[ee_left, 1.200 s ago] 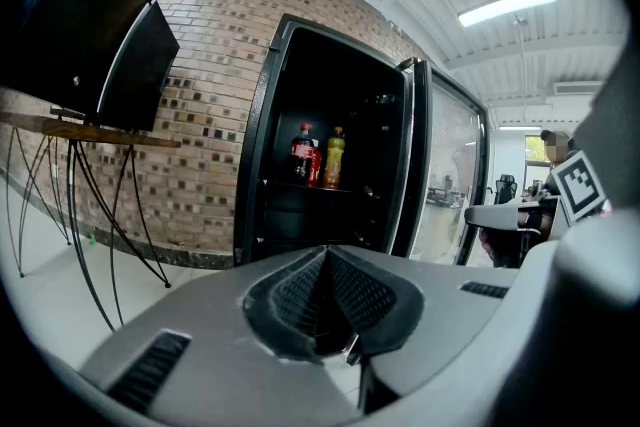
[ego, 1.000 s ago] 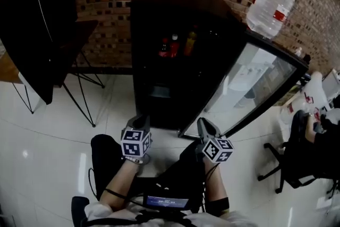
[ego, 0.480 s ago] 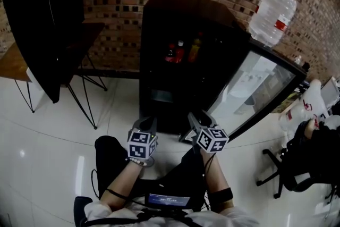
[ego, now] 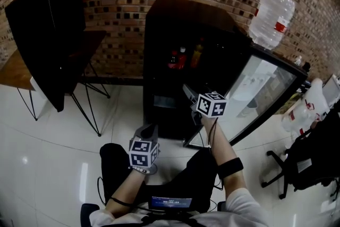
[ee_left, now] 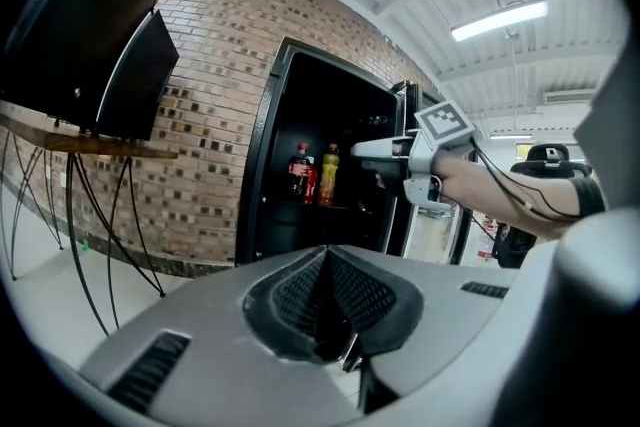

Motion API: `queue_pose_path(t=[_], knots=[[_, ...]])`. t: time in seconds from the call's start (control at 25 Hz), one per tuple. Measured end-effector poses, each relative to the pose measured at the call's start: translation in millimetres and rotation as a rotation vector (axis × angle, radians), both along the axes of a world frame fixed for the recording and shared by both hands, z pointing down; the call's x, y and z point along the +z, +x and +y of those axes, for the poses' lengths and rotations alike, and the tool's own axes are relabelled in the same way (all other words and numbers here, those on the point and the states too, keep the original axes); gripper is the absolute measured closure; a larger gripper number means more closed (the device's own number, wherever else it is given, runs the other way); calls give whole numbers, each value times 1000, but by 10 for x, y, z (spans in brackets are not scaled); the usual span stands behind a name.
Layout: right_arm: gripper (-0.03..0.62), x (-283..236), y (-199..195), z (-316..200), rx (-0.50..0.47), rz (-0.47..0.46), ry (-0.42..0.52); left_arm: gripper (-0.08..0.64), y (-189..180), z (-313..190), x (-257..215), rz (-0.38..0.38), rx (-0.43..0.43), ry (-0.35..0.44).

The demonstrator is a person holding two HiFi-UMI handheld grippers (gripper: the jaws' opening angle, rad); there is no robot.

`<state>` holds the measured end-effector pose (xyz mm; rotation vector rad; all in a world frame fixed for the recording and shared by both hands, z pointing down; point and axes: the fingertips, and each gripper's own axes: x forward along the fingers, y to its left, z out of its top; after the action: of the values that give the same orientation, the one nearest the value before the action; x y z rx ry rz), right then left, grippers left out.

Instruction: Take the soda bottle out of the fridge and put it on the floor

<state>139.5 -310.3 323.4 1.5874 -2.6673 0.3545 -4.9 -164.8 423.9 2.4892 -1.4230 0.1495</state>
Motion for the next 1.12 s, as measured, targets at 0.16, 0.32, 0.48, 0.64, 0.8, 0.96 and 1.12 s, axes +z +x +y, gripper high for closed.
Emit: queue_pose_path(t=[0.16,0.32,0.48,0.64,0.8,0.96,1.12], knots=[[304,-146,-132,-472,-14,38,-3,558,-68,-11,-18,1,-16,6],[304,-180,-225,-917,1,77,-24,558,-174,-19,-53,6,-38,14],[304,-195,-312,-1316,18,114,-39,558,-284,-28,-77,12,-62,18],[304,-203,-400,-1592,26,145,-51,558,-339,-43,-62,14,-75,19],[304,-172,-460,-1800,39,164,-70,558,-354,-43,-15,16,-79,10],[304,-162,-507,-1918,46,157,-90,558,-397,-42,10,18,-84,7],[323,-175,-563,-1979,45,179,-98,558,-434,-55,12,23,-91,5]])
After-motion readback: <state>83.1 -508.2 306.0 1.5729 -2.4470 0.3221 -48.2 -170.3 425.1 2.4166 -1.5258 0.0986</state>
